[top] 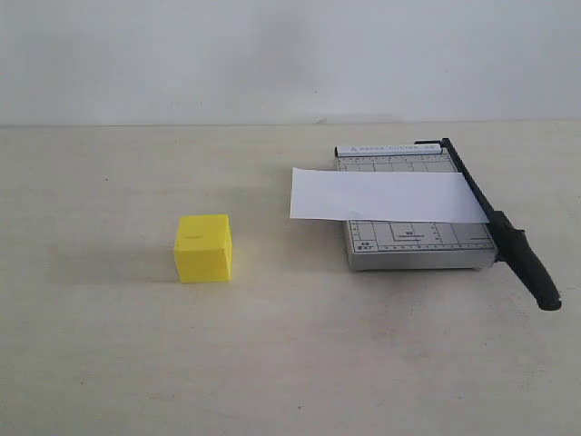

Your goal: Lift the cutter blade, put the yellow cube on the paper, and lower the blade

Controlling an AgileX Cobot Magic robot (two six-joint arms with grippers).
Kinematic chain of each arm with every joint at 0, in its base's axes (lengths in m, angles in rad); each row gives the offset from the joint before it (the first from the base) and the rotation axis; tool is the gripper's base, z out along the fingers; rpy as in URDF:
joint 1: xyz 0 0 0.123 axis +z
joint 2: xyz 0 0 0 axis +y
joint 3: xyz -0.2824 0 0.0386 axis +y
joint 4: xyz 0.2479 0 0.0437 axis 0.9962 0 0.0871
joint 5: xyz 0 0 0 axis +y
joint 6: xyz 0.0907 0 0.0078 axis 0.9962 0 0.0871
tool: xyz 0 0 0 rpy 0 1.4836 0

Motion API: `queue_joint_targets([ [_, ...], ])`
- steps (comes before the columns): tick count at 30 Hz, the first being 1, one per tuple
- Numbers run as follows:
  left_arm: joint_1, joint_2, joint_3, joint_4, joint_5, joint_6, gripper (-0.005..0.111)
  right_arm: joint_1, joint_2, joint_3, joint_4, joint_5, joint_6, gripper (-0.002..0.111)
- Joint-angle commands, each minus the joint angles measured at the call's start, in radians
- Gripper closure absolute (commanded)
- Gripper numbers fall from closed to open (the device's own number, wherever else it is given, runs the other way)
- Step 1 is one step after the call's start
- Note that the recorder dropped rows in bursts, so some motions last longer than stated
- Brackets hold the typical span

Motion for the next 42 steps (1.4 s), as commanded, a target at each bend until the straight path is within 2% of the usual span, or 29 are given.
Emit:
queue_joint_targets([
  [1,-0.002,-0.004,0.003,-0.007,-0.01,0.004,0.102,-0.003,-0.005,-0.001,-0.004,-0.007,-0.007,0.108],
  [15,-0.002,-0.004,0.003,-0.007,-0.008,0.004,0.102,-0.003,-0.005,-0.001,-0.001,-0.04,-0.007,0.108],
  [19,-0.002,-0.004,0.003,-0.007,-0.008,0.004,0.102,-0.003,-0.005,-0.001,0.187,-0.131,0.015,0.108],
  [23,-0.002,-0.004,0.003,-0.007,-0.008,0.004,0.102,-0.003,-0.005,-0.001,0.252,-0.145,0.021,0.108],
  [27,-0.002,-0.004,0.003,-0.007,-0.008,0.004,0.102,-0.003,-0.005,-0.01,0.287,-0.049,0.013,0.108],
  [30,-0.002,-0.004,0.003,-0.007,-0.008,0.004,0.102,-0.003,-0.005,-0.107,0.274,0.051,-0.07,0.107],
  [32,-0.002,-0.004,0.003,-0.007,-0.008,0.004,0.102,-0.003,-0.005,-0.183,0.264,0.09,-0.137,0.099],
  [34,-0.002,-0.004,0.003,-0.007,-0.008,0.004,0.102,-0.003,-0.005,-0.271,0.231,0.125,-0.167,0.084],
  [36,-0.002,-0.004,0.003,-0.007,-0.008,0.004,0.102,-0.003,0.049,-0.356,0.153,0.172,-0.167,0.059],
  [38,-0.002,-0.004,0.003,-0.007,-0.008,0.004,0.102,-0.003,0.134,-0.421,0.059,0.219,-0.14,0.041],
  [39,-0.002,-0.004,0.003,-0.007,-0.008,0.004,0.102,-0.003,0.193,-0.457,0.008,0.259,-0.122,0.038],
  [42,-0.002,-0.004,0.003,-0.007,-0.008,0.004,0.102,-0.003,0.399,-0.559,-0.07,0.384,-0.116,0.041],
])
